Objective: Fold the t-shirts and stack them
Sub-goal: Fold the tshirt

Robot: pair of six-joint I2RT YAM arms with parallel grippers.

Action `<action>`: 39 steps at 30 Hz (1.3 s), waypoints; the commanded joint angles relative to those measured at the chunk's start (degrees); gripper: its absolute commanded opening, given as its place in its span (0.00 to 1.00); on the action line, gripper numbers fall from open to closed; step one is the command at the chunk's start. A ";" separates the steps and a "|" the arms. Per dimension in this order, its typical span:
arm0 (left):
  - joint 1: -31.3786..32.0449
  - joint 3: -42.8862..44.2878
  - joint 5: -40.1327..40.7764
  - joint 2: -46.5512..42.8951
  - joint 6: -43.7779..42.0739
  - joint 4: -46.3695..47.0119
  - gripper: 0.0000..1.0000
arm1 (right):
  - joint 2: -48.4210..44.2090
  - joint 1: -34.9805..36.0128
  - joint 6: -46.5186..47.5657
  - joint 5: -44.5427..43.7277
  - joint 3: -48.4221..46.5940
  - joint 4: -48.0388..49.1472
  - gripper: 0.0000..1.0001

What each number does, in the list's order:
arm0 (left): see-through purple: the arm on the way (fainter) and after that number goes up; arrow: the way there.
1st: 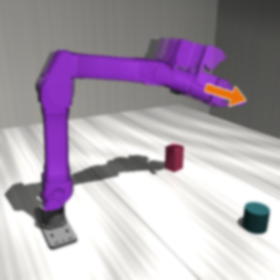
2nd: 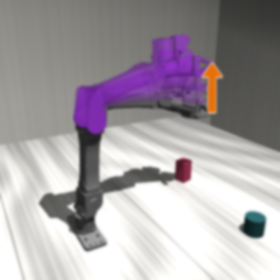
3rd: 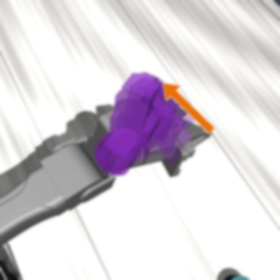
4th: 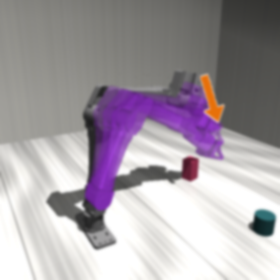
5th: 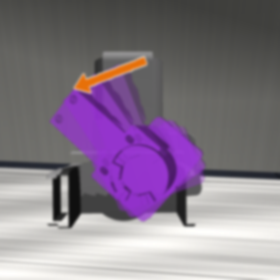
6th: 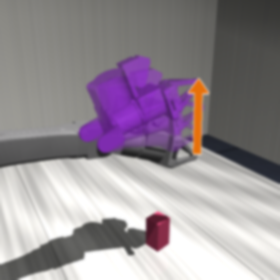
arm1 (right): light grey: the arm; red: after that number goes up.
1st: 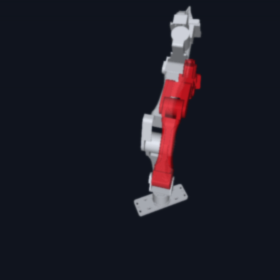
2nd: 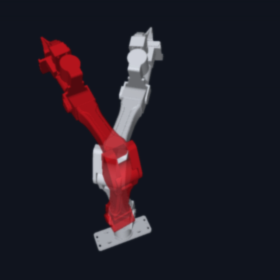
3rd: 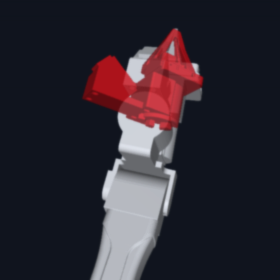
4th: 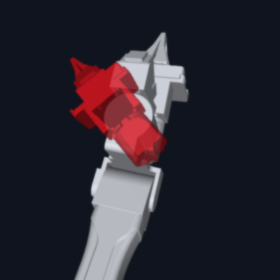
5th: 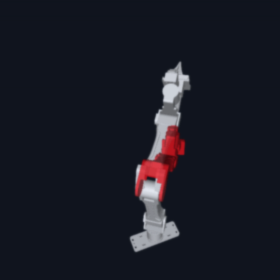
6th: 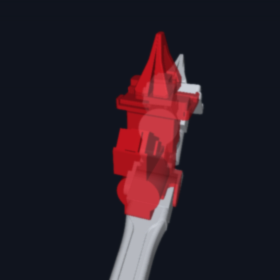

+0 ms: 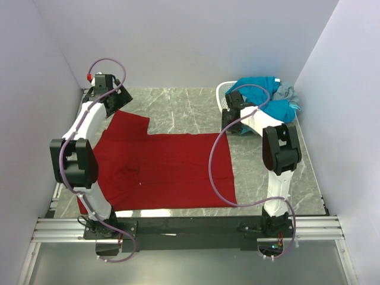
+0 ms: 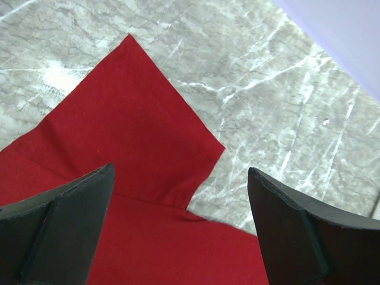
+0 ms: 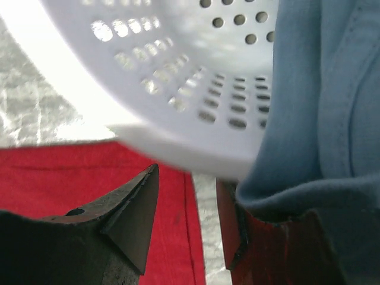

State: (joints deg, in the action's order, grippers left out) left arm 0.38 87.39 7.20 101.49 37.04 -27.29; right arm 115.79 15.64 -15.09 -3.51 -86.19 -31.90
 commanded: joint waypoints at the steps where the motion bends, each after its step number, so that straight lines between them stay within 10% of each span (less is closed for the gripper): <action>1: -0.21 4.27 0.89 1.95 -0.21 -0.83 0.99 | 2.60 -0.26 -0.38 0.96 -2.40 2.11 0.51; 39: -4.16 22.20 2.90 23.22 -1.26 -6.20 0.99 | 6.64 -1.14 0.33 5.35 -6.61 -1.49 0.31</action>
State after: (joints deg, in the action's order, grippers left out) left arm -3.31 106.89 10.35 124.40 36.95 -33.71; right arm 121.36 14.83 -15.46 1.17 -90.08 -31.90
